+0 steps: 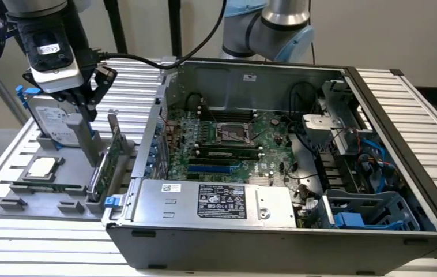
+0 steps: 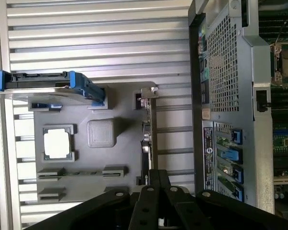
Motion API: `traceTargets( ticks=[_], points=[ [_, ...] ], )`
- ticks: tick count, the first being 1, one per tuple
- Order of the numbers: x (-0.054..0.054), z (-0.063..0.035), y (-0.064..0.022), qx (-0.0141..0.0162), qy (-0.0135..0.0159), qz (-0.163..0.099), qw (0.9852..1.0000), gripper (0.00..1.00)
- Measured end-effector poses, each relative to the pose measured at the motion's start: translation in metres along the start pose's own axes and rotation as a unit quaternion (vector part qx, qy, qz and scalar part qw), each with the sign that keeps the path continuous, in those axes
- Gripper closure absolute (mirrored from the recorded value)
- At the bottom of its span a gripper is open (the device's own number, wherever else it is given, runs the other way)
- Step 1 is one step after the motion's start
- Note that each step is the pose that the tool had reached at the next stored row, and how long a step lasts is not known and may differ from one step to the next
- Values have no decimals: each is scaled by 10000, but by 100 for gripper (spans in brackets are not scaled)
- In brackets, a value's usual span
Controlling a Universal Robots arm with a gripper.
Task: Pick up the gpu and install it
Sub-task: 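Pick up the gpu and move the gpu toward the slot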
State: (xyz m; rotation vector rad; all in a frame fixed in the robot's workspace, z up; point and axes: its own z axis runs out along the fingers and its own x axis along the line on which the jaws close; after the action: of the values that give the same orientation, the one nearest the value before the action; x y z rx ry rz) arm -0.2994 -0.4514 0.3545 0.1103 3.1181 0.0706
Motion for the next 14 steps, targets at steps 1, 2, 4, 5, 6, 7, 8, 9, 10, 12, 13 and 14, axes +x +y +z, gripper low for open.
traceTargets(
  ticks=[1, 2, 4, 5, 6, 7, 8, 9, 10, 12, 13, 14],
  points=[
    [0, 0, 0, 0, 0, 0, 10000, 100],
    [0, 0, 0, 0, 0, 0, 10000, 100],
    [0, 0, 0, 0, 0, 0, 10000, 100],
    [0, 0, 0, 0, 0, 0, 10000, 100],
    [0, 0, 0, 0, 0, 0, 10000, 0],
    [0, 0, 0, 0, 0, 0, 10000, 0],
    [0, 0, 0, 0, 0, 0, 10000, 0],
    [0, 0, 0, 0, 0, 0, 10000, 0],
    [0, 0, 0, 0, 0, 0, 10000, 0],
    [0, 0, 0, 0, 0, 0, 10000, 0],
    [0, 0, 0, 0, 0, 0, 10000, 0],
    [0, 0, 0, 0, 0, 0, 10000, 0]
  ],
)
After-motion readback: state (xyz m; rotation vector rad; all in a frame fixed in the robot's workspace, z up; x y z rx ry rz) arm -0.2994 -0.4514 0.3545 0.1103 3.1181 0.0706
